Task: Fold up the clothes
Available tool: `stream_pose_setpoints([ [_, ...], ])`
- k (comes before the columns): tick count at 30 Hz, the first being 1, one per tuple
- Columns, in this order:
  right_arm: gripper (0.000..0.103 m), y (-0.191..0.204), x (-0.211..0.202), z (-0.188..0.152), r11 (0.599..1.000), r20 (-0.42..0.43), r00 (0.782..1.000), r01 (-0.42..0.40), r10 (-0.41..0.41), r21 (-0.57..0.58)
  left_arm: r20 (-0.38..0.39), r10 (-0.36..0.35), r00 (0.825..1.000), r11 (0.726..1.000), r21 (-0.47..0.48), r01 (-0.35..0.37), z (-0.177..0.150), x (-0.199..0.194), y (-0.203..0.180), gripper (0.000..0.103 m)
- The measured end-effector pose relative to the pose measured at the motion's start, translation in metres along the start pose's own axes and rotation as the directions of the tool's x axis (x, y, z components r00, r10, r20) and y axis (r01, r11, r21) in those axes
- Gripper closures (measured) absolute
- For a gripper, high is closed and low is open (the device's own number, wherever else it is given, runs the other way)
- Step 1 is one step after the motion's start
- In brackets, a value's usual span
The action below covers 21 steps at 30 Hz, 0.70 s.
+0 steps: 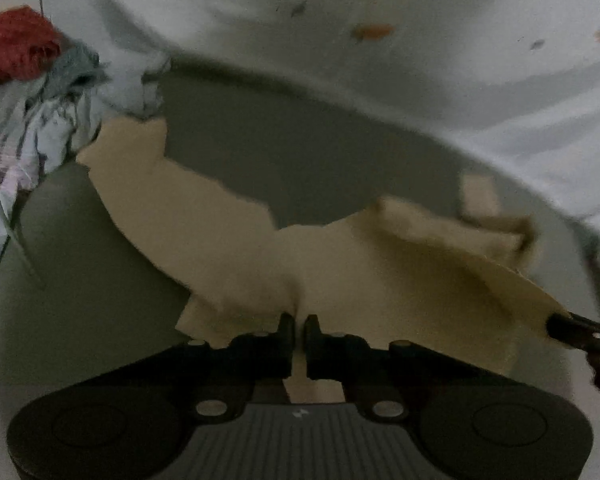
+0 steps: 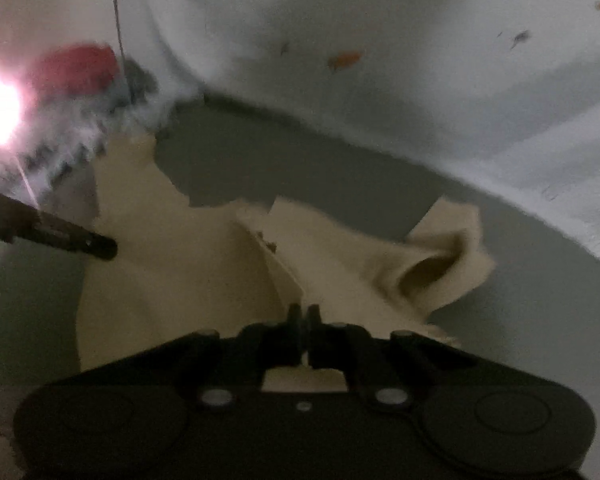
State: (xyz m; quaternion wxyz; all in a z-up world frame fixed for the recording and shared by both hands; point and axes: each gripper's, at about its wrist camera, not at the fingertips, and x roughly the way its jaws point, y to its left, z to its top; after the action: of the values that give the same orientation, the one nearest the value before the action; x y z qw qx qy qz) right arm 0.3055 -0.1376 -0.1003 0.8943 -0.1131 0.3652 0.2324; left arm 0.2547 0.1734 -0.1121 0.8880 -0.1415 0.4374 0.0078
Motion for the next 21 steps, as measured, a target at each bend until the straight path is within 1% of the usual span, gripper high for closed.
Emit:
stream_pose_setpoints([
  [1,0.101,-0.008,-0.021,-0.004,1.0,0.011,1.0,-0.008,0.008,-0.011,0.01,-0.021,1.0,1.0,0.012,0.02,-0.005,-0.016,-0.004,0.097],
  [2,0.101,-0.018,-0.044,-0.013,0.999,0.006,1.0,-0.027,0.027,-0.023,-0.004,-0.043,0.999,0.998,0.037,0.043,-0.013,-0.03,-0.009,0.097],
  [3,0.101,-0.026,-0.061,-0.024,0.998,-0.021,0.999,-0.045,0.044,-0.037,-0.032,-0.063,0.997,0.996,0.068,0.065,-0.022,-0.04,-0.015,0.097],
  [4,0.101,-0.033,-0.075,-0.036,0.997,-0.056,0.997,-0.06,0.057,-0.051,-0.087,-0.094,0.992,0.988,0.115,0.104,-0.034,-0.048,-0.022,0.096],
  [5,0.101,-0.04,-0.086,-0.055,0.995,-0.122,0.991,-0.068,0.058,-0.079,-0.18,-0.138,0.974,0.97,0.176,0.17,-0.05,-0.055,-0.029,0.094],
  [6,0.101,-0.046,-0.09,-0.074,0.991,-0.201,0.978,-0.073,0.049,-0.111,-0.263,-0.157,0.952,0.95,0.223,0.219,-0.067,-0.06,-0.036,0.091],
  [7,0.101,-0.051,-0.09,-0.093,0.989,-0.274,0.961,-0.071,0.033,-0.131,-0.338,-0.164,0.927,0.93,0.261,0.26,-0.084,-0.064,-0.043,0.09],
  [8,0.1,-0.058,-0.087,-0.114,0.989,-0.363,0.932,-0.061,0.008,-0.134,-0.388,-0.153,0.909,0.918,0.285,0.276,-0.099,-0.067,-0.048,0.087],
  [9,0.1,-0.064,-0.084,-0.131,0.991,-0.436,0.9,-0.057,-0.003,-0.125,-0.421,-0.136,0.897,0.915,0.293,0.277,-0.11,-0.069,-0.051,0.083],
  [10,0.1,-0.068,-0.083,-0.138,0.993,-0.464,0.886,-0.049,-0.006,-0.107,-0.423,-0.131,0.896,0.923,0.279,0.267,-0.113,-0.071,-0.05,0.078],
  [11,0.095,-0.073,-0.082,-0.142,0.996,-0.472,0.881,-0.036,-0.008,-0.085,-0.416,-0.129,0.9,0.933,0.258,0.253,-0.115,-0.072,-0.049,0.074],
  [12,0.089,-0.077,-0.083,-0.138,0.998,-0.446,0.895,-0.026,-0.001,-0.053,-0.394,-0.127,0.91,0.945,0.231,0.232,-0.112,-0.073,-0.047,0.064],
  [13,0.069,-0.082,-0.085,-0.13,1.0,-0.398,0.917,-0.019,0.011,-0.015,-0.356,-0.122,0.926,0.96,0.193,0.201,-0.104,-0.073,-0.043,0.053],
  [14,0.047,-0.086,-0.086,-0.121,1.0,-0.348,0.937,-0.014,0.022,0.024,-0.313,-0.115,0.943,0.973,0.158,0.171,-0.094,-0.072,-0.038,0.048],
  [15,0.044,-0.088,-0.086,-0.112,0.999,-0.298,0.954,-0.01,0.024,0.05,-0.272,-0.107,0.956,0.98,0.133,0.148,-0.084,-0.07,-0.035,0.042],
  [16,0.044,-0.089,-0.083,-0.099,0.998,-0.241,0.97,-0.004,0.019,0.062,-0.224,-0.094,0.97,0.986,0.116,0.122,-0.071,-0.066,-0.032,0.041],
  [17,0.044,-0.089,-0.076,-0.085,0.998,-0.195,0.981,0.008,0.003,0.058,-0.187,-0.079,0.979,0.988,0.114,0.101,-0.058,-0.06,-0.031,0.041],
  [19,0.044,-0.085,-0.06,-0.059,0.999,-0.126,0.991,0.048,-0.045,0.019,-0.123,-0.044,0.991,0.99,0.127,0.06,-0.032,-0.046,-0.03,0.04],
  [21,0.042,-0.077,-0.037,-0.029,0.997,-0.062,0.996,0.069,-0.071,-0.028,-0.088,-0.011,0.996,0.987,0.16,0.025,-0.009,-0.03,-0.03,0.04],
])
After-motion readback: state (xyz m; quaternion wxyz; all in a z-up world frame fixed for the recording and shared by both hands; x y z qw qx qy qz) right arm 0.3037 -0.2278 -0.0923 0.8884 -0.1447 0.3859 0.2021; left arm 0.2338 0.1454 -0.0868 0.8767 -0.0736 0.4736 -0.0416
